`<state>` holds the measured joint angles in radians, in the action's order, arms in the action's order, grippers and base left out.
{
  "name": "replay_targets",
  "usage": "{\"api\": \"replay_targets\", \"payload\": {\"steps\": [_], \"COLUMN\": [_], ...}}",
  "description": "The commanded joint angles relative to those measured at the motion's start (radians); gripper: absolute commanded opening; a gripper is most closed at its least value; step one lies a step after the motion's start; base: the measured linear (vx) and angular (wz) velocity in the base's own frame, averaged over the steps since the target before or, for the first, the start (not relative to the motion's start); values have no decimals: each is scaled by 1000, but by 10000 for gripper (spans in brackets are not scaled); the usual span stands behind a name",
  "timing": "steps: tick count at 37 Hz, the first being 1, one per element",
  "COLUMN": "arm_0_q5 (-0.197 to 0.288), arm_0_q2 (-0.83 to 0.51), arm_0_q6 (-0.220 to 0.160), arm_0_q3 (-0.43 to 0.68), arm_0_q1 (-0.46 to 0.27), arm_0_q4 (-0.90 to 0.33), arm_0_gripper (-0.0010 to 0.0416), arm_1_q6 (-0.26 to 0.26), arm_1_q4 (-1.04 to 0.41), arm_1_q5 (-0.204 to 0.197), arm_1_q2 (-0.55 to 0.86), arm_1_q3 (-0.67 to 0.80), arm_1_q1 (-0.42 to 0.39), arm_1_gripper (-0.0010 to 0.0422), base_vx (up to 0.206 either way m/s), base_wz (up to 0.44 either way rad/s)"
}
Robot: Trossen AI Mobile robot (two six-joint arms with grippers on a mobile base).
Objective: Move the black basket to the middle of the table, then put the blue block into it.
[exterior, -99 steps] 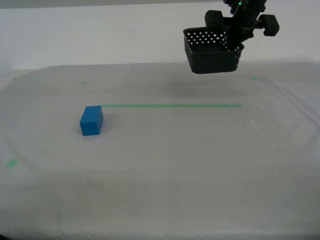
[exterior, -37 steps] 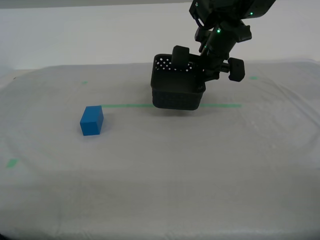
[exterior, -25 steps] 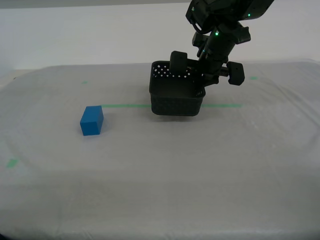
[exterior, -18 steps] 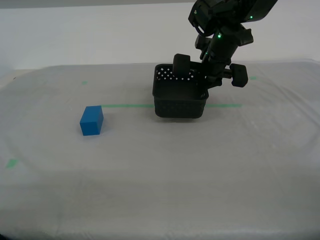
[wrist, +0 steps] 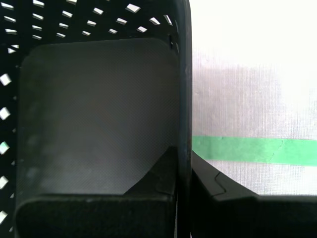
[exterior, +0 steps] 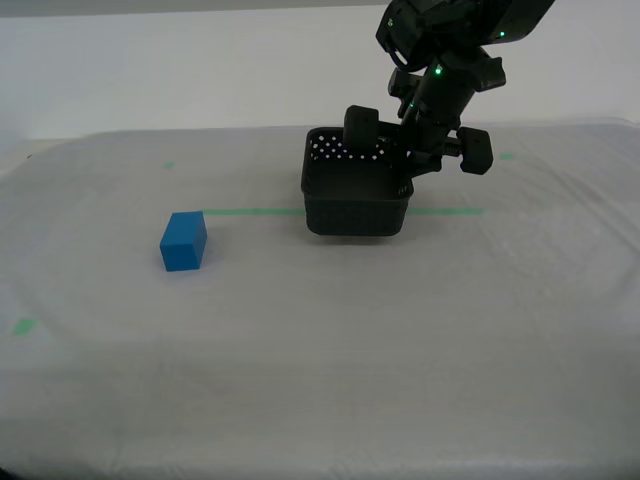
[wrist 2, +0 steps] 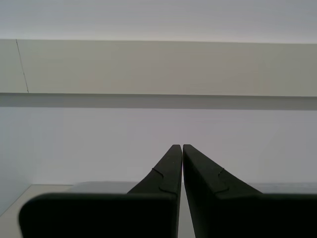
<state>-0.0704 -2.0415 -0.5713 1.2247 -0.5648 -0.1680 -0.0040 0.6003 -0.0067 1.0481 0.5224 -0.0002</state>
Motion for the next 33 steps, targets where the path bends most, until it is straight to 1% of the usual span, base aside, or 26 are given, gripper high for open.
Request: {"api": "replay_targets", "payload": {"steps": [1, 6, 12, 16, 21, 24, 27, 30, 32, 33], "arm_0_q5": [25, 28, 28, 28, 29, 52, 85, 98, 105, 107], "arm_0_q2": [0, 0, 0, 0, 0, 0, 1, 1, 1, 1], "arm_0_q6": [-3, -3, -5, -5, -3, -2, -2, 3, 7, 10], "arm_0_q3": [1, 1, 1, 1, 1, 1, 1, 1, 1, 1], "arm_0_q1": [-1, -1, -1, -1, 0, 0, 2, 2, 2, 2], "arm_0_q4": [13, 10, 10, 11, 10, 10, 9, 5, 3, 3], "arm_0_gripper": [27, 70, 135, 190, 269, 319, 360, 396, 406, 398], "arm_1_q6": [2, 2, 2, 2, 1, 2, 2, 2, 2, 2], "arm_1_q4": [4, 4, 4, 4, 4, 4, 4, 4, 4, 4], "arm_1_q5": [0, 0, 0, 0, 0, 0, 0, 0, 0, 0], "arm_1_q2": [0, 0, 0, 0, 0, 0, 0, 0, 0, 0], "arm_1_q3": [1, 1, 1, 1, 1, 1, 1, 1, 1, 1], "arm_1_q1": [0, 0, 0, 0, 0, 0, 0, 0, 0, 0], "arm_1_gripper": [0, 0, 0, 0, 0, 0, 0, 0, 0, 0], "base_vx": [0, 0, 0, 0, 0, 0, 0, 0, 0, 0], "base_wz": [0, 0, 0, 0, 0, 0, 0, 0, 0, 0]}}
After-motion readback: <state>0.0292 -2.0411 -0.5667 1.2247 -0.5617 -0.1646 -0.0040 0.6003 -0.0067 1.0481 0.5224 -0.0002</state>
